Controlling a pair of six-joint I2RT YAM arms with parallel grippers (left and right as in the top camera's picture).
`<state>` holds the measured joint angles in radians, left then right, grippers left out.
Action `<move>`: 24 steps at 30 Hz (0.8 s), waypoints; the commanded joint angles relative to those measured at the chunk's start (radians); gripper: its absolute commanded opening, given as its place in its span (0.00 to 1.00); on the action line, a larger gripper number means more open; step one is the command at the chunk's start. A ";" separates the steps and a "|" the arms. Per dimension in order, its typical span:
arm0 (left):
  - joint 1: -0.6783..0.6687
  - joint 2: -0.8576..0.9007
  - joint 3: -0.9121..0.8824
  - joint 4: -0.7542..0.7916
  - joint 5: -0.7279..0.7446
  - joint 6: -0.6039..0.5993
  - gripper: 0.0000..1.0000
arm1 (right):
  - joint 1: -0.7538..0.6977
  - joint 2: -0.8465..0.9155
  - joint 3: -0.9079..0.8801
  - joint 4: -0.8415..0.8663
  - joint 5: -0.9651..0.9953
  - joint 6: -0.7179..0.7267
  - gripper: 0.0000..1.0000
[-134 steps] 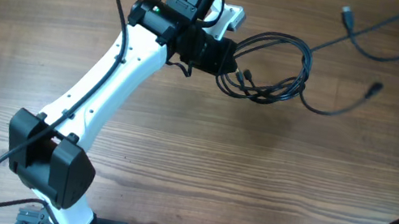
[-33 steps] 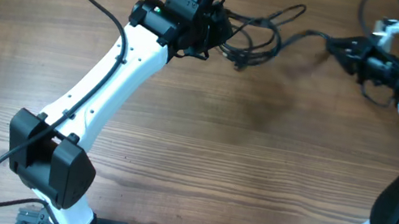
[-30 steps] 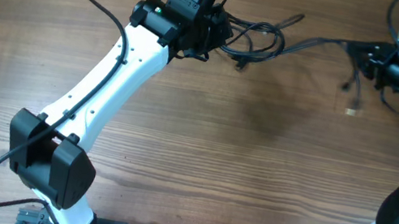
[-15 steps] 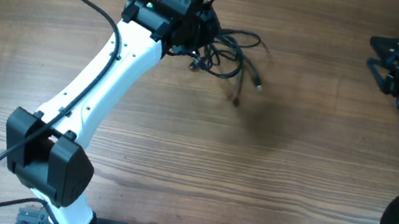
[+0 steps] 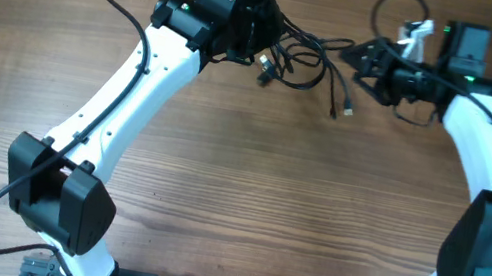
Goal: Untangle cables
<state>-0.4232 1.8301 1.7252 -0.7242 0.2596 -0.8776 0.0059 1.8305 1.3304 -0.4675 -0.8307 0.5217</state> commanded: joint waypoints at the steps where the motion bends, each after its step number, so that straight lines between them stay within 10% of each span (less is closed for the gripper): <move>1: 0.000 -0.009 0.006 0.011 0.086 0.009 0.04 | 0.056 -0.021 0.003 0.003 0.112 0.035 0.76; 24: 0.000 -0.009 0.006 0.011 0.092 0.009 0.04 | 0.141 0.103 0.003 -0.073 0.208 0.055 0.39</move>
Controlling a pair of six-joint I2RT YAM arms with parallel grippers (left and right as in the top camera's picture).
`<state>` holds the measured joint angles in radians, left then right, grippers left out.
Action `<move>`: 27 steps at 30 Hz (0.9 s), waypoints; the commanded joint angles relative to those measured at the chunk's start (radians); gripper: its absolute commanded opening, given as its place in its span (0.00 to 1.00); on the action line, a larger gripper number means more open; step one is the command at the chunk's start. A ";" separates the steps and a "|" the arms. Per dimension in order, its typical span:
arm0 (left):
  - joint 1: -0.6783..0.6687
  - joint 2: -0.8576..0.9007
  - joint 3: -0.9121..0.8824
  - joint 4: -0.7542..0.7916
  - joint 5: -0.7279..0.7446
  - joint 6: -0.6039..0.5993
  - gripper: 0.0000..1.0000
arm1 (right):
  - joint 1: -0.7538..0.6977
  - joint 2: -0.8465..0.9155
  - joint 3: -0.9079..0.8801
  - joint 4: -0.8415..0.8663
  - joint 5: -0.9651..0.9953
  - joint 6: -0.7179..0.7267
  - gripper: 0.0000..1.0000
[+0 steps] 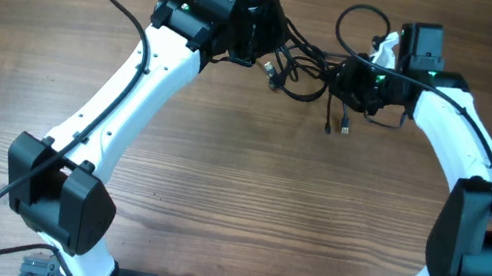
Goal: Untangle cables
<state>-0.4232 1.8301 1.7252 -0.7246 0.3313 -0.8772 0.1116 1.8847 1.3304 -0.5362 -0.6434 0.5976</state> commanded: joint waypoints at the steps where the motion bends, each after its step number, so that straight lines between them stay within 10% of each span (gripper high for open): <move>1: 0.000 -0.009 0.006 0.011 0.020 0.009 0.04 | 0.040 0.055 0.003 -0.003 0.020 -0.019 0.39; 18: -0.005 -0.009 0.006 0.000 0.020 0.010 0.04 | 0.044 0.065 0.003 0.108 -0.067 -0.018 0.04; 27: -0.005 -0.009 0.006 -0.206 -0.196 0.329 0.04 | -0.212 0.008 0.007 0.155 -0.258 -0.046 0.04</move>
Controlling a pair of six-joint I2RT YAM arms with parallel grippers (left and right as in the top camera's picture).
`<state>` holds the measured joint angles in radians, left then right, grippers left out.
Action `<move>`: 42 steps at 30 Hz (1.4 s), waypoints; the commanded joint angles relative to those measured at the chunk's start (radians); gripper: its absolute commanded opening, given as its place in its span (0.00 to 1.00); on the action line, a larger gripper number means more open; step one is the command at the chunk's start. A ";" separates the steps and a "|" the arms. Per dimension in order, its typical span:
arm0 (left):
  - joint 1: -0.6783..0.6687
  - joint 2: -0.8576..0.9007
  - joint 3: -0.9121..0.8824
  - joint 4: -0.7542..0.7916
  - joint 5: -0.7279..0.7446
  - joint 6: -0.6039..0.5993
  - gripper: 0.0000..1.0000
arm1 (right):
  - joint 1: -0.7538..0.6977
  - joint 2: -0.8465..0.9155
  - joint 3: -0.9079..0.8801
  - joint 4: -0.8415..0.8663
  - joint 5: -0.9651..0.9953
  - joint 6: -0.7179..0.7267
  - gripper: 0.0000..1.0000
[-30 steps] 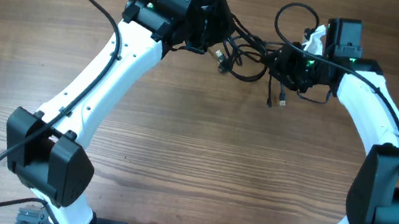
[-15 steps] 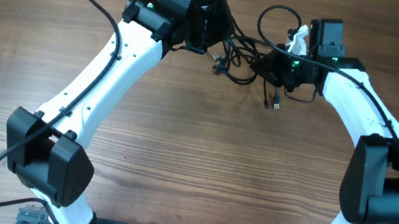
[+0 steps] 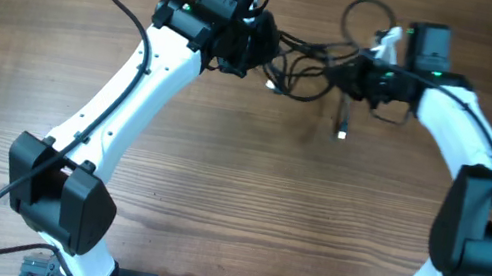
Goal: Untangle cables
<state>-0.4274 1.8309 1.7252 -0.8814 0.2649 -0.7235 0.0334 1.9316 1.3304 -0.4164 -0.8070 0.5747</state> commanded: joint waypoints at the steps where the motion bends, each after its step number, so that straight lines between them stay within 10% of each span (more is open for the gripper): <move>1: 0.001 -0.010 0.006 -0.065 -0.157 0.232 0.04 | -0.183 -0.040 0.007 0.060 -0.157 -0.021 0.04; 15: 0.026 -0.010 0.006 -0.085 -0.236 0.432 0.04 | -0.527 -0.040 0.005 0.217 -0.444 0.075 0.06; 24: 0.027 -0.010 0.007 -0.080 0.037 0.573 0.04 | -0.451 -0.040 0.003 0.090 -0.233 0.027 0.82; 32: 0.029 -0.010 0.076 -0.014 0.475 0.686 0.04 | -0.329 -0.040 0.004 0.091 -0.359 -0.105 0.83; 42: 0.113 -0.010 0.081 0.035 0.484 0.445 0.04 | -0.170 -0.099 0.005 0.127 -0.442 -0.272 0.81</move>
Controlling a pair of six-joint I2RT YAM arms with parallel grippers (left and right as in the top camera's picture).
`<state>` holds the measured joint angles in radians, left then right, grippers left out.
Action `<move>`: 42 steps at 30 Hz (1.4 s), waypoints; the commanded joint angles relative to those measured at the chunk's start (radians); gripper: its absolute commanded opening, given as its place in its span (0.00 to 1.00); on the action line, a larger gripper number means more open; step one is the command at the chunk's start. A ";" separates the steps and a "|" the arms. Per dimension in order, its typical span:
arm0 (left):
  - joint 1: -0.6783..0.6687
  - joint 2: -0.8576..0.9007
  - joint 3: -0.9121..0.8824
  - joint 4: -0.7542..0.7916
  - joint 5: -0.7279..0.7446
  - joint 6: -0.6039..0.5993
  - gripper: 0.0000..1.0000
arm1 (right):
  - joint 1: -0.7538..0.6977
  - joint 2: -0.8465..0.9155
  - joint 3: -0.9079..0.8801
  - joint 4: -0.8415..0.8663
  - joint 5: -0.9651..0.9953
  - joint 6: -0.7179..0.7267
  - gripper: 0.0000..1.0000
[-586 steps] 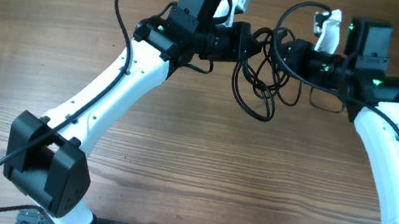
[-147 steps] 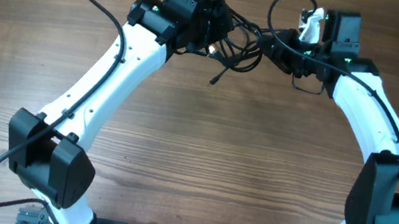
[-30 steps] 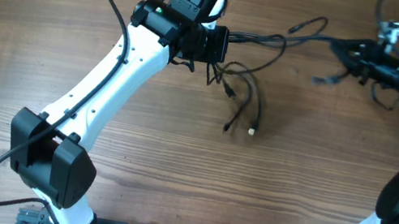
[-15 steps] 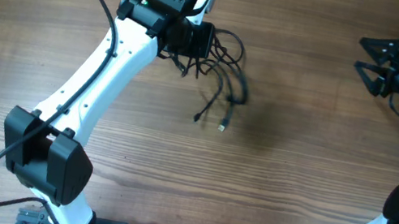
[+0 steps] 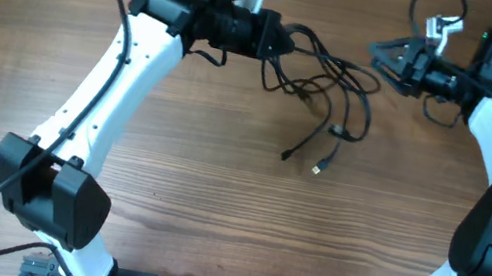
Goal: Untangle cables
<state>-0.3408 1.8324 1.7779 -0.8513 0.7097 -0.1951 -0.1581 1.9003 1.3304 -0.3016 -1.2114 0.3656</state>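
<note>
A tangle of black cables lies on the wooden table at the back, between my two grippers. My left gripper is shut on the tangle's left end. Loops spread to the right and towards the front from there. Two loose ends trail forward, one with a dark tip and one with a pale plug. My right gripper stands just right of the tangle with its fingers spread and nothing seen between them.
The left arm's elbow and the right arm's elbow stand near the front corners. A black rail runs along the front edge. Each arm's own black cable loops above its wrist.
The right gripper has let go of the cables and moved right. The left gripper has moved up and slightly right, still holding. The tangle now lies looser and lower, with two ends trailing forward.
Both grippers held the tangle at the back, well apart at first. Then the right gripper was close to the left, a plug hanging below it, and stayed so. Now the right gripper is open to the right and the cables lie spread out.
</note>
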 commanded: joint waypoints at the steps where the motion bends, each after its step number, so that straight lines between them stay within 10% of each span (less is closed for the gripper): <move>1: 0.027 -0.011 0.029 0.005 0.031 -0.097 0.04 | 0.032 -0.082 0.005 0.011 -0.026 -0.047 0.79; 13: 0.022 -0.011 0.029 0.006 -0.064 -0.318 0.04 | 0.291 -0.109 0.004 0.000 0.251 0.374 0.63; 32: 0.019 -0.011 0.029 0.007 0.166 -0.449 0.04 | 0.378 -0.066 0.004 0.138 0.453 0.507 0.51; 42: 0.005 -0.011 0.029 0.006 0.097 -0.438 0.04 | 0.364 -0.051 0.004 0.219 0.314 0.527 0.11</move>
<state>-0.3252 1.8328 1.7779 -0.8452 0.7856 -0.6342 0.2214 1.8290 1.3304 -0.1051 -0.8360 0.8925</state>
